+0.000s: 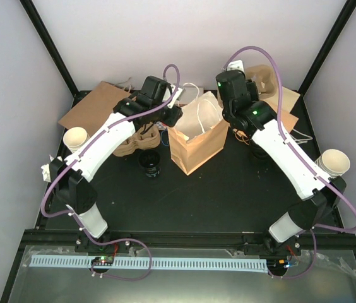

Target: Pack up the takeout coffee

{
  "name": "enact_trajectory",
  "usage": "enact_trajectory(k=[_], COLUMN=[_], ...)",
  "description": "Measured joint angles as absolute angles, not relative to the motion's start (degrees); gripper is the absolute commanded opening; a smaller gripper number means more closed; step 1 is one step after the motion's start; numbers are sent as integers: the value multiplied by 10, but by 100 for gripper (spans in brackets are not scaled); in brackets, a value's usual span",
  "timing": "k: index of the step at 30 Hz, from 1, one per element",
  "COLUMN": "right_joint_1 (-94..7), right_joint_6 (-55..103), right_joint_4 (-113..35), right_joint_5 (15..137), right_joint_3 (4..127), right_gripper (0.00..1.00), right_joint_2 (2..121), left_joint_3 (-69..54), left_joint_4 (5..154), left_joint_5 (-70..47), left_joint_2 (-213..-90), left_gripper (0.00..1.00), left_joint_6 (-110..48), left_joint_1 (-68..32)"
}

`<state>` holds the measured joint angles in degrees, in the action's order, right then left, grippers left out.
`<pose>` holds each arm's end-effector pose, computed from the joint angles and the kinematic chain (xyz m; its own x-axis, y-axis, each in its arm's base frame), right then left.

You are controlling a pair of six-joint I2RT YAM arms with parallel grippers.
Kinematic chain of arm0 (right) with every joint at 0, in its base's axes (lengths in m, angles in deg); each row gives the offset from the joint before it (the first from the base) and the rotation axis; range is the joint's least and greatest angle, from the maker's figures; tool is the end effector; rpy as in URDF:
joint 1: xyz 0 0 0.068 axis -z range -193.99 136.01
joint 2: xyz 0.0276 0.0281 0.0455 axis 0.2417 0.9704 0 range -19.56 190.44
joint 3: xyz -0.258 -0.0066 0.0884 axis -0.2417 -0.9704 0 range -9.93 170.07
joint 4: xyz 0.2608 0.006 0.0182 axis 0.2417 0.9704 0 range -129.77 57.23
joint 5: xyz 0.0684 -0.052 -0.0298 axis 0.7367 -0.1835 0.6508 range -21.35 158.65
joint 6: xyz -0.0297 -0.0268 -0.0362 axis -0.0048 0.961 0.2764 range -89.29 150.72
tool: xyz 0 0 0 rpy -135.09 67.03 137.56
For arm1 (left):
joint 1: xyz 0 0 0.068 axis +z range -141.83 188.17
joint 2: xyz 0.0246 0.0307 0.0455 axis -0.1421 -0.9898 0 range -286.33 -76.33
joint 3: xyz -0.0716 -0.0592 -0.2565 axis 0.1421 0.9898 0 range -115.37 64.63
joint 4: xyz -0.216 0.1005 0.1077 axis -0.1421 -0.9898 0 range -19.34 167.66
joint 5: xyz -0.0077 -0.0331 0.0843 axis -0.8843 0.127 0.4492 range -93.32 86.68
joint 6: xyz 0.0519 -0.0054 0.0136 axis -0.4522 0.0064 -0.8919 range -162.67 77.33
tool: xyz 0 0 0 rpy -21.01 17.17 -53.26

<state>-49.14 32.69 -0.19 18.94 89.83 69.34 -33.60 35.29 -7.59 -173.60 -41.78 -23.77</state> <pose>0.2849 0.1675 0.4360 -0.3986 -0.3080 -0.8639 0.1610 0.9038 -0.3965 0.3207 -0.2031 0.3670 -0.5701 0.3371 -0.7492 0.5661 0.8220 -0.0609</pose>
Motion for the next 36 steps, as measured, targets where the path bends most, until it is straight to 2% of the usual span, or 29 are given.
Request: enact_trajectory(k=[5, 9, 26, 36], right_joint_1=[-485, -486, -548, -562], right_joint_6=[347, 351, 346, 324], right_joint_4=[-17, -24, -29, -22], right_joint_5=[194, 231, 441, 510], right_joint_3=[883, 863, 753, 692], right_gripper=[29, 28, 27, 26], right_joint_2=[701, 691, 544, 524], left_joint_3=[-336, -336, -362, -348], left_joint_4=[343, 338, 323, 322], left_joint_5=[-76, -76, -94, -104], left_joint_2=[-1736, -1736, -1742, -1730], left_gripper=[9, 2, 1, 2], left_joint_6=[-425, -431, -461, -481], left_joint_1=[-238, -238, -238, -253])
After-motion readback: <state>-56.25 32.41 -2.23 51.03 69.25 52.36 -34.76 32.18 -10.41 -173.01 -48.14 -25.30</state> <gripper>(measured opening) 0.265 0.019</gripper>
